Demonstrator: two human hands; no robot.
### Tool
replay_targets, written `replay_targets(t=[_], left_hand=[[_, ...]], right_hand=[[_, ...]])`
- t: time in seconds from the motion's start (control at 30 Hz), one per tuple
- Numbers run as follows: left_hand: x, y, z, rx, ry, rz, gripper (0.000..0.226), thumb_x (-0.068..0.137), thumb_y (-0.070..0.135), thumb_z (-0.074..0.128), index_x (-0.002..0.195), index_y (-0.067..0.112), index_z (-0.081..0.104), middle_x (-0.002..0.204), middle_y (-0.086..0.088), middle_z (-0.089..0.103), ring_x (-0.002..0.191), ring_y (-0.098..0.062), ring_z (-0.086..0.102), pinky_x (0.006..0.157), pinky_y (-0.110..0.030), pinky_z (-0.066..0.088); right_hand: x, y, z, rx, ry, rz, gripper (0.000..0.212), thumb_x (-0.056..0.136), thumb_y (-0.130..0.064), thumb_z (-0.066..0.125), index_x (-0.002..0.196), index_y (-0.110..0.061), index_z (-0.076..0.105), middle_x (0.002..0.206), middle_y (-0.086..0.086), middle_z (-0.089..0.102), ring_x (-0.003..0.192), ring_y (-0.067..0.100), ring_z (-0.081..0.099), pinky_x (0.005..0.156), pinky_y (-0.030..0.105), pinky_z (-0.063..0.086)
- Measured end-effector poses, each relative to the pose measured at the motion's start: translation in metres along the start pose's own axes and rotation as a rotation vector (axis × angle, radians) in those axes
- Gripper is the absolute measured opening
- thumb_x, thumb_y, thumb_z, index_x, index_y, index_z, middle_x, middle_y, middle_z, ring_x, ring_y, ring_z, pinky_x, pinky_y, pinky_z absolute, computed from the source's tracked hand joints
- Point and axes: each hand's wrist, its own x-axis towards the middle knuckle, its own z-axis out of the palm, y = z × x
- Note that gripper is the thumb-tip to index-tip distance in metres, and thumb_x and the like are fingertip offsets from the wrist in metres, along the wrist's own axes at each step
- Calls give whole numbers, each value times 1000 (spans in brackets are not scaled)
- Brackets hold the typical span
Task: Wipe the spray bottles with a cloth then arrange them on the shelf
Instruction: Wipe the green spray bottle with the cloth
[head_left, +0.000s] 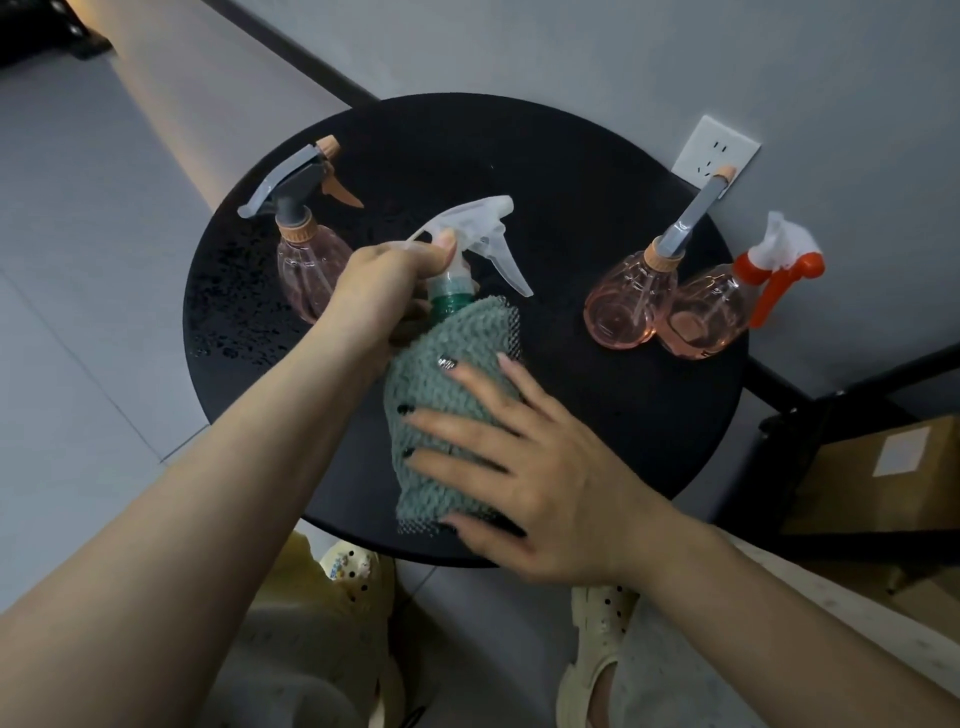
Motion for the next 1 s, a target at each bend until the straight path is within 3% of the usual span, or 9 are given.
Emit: replay_targets(t=[0.13, 0.33, 0.47, 0.57, 0.67, 0.73, 0.83, 0.9, 1.0], left_hand=[[0, -2, 2, 22, -17, -4, 28, 77, 41, 64, 78, 14, 69, 92, -17, 72, 77, -27, 60, 74, -35, 47], [-3, -5, 10, -17, -111, 1, 28, 90, 30, 59, 66, 16, 64, 62, 1, 67, 55, -12, 63, 52, -18, 46], [-5, -7, 14, -16, -121, -6, 22, 90, 31, 60, 79, 12, 66, 84, -9, 69, 78, -22, 66, 70, -30, 49], [-5, -7, 14, 4, -96, -22, 21, 89, 33, 61, 83, 14, 66, 89, -9, 69, 82, -24, 65, 72, -31, 48], [-3, -5, 9, -23, -60, -35, 23, 89, 30, 61, 71, 15, 64, 76, -7, 67, 70, -21, 63, 65, -27, 50], [0, -3, 4, -69, -38, -36, 26, 88, 28, 62, 67, 14, 65, 79, -12, 68, 73, -26, 61, 73, -37, 52], [0, 0, -3, -41, -17, -24, 23, 91, 30, 58, 76, 13, 64, 90, -16, 66, 58, -24, 46, 47, -24, 34], [0, 0, -3, -8, -28, -5, 24, 92, 32, 55, 79, 13, 63, 88, -12, 66, 52, -18, 41, 42, -22, 23], [0, 0, -1, -23, -22, -18, 26, 91, 32, 57, 74, 14, 64, 85, -12, 66, 65, -24, 43, 52, -28, 25]], right_hand=[[-1, 6, -3, 34, -6, 35, 41, 95, -35, 47, 130, -16, 55, 146, 4, 42, 143, 24, 22, 118, 44, 11], [3, 14, -9, 553, 144, 464, 51, 95, -31, 41, 145, -30, 28, 157, -12, 12, 145, 6, 5, 117, 24, 14], [5, 13, -8, 753, 184, 594, 59, 92, -22, 43, 142, -40, 16, 157, -18, 8, 138, -13, 5, 107, 4, 12], [3, 11, -10, 715, 141, 580, 61, 91, -22, 42, 145, -39, 16, 157, -19, 3, 137, -16, 3, 101, -2, 12], [0, 3, -10, 544, 94, 483, 57, 92, -27, 39, 147, -31, 25, 158, -14, 3, 145, 3, 3, 112, 15, 16], [-2, -2, -7, 341, 80, 361, 55, 89, -26, 41, 143, -22, 38, 157, -4, 17, 147, 20, 6, 115, 30, 18], [-4, -5, -1, 108, 7, 111, 45, 89, -29, 47, 131, -13, 55, 146, 4, 43, 143, 31, 20, 117, 45, 19], [-5, -4, -1, 67, -15, 46, 43, 92, -38, 48, 126, -14, 60, 141, 4, 48, 141, 27, 25, 117, 46, 16], [-5, 4, -1, 92, 60, 114, 39, 95, -34, 48, 126, -14, 60, 144, 5, 45, 141, 25, 25, 117, 39, 19]])
